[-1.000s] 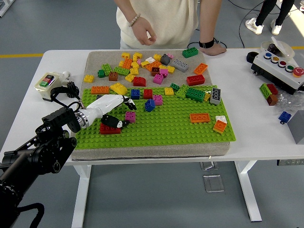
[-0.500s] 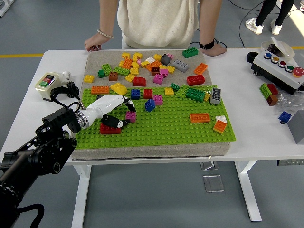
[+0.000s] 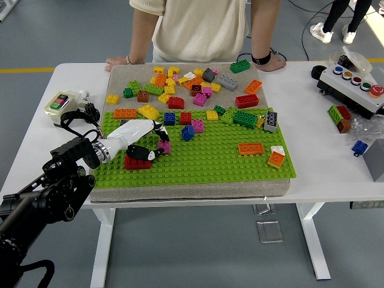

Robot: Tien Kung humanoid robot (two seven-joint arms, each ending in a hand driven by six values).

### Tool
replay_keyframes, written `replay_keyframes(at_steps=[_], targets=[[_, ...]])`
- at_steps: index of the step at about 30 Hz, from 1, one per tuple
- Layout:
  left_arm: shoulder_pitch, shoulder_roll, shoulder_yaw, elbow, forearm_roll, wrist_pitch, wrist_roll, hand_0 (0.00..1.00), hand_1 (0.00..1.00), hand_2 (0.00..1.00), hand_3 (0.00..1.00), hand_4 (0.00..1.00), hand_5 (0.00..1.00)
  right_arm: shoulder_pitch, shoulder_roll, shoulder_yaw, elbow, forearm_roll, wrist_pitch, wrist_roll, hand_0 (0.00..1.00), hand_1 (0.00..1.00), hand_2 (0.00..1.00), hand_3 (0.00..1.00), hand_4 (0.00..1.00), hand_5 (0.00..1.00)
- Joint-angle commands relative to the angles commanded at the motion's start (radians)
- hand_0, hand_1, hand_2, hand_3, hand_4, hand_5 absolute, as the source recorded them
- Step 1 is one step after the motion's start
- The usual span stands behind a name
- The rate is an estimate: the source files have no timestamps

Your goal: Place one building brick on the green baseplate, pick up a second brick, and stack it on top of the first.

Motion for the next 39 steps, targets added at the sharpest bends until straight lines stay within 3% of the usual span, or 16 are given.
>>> replay_keyframes(at_steps=[12,21,39], targets=[[0.015,0.003,-0.005,-0.016,0.000,-0.003,0.000,0.699,0.647,0.562,0.550,0.594,0.002,-0.001,0.000,0.000,0.000,-0.002,-0.001,-0.002,0.743,0.667,0.716,0.602,0.922,0.504],[0.046,0.004,-0.031,-0.079,0.000,0.001,0.000,0.703,0.650,0.564,0.551,0.599,0.002,-0.003,0.002,-0.003,0.000,-0.003,0.000,-0.001,0.743,0.667,0.715,0.602,0.921,0.503],[0.067,0.025,-0.054,-0.144,0.000,-0.003,-0.003,0.705,0.649,0.563,0.551,0.601,0.002,-0.004,0.001,0.001,0.000,0.001,0.000,-0.002,0.743,0.667,0.714,0.600,0.918,0.499]])
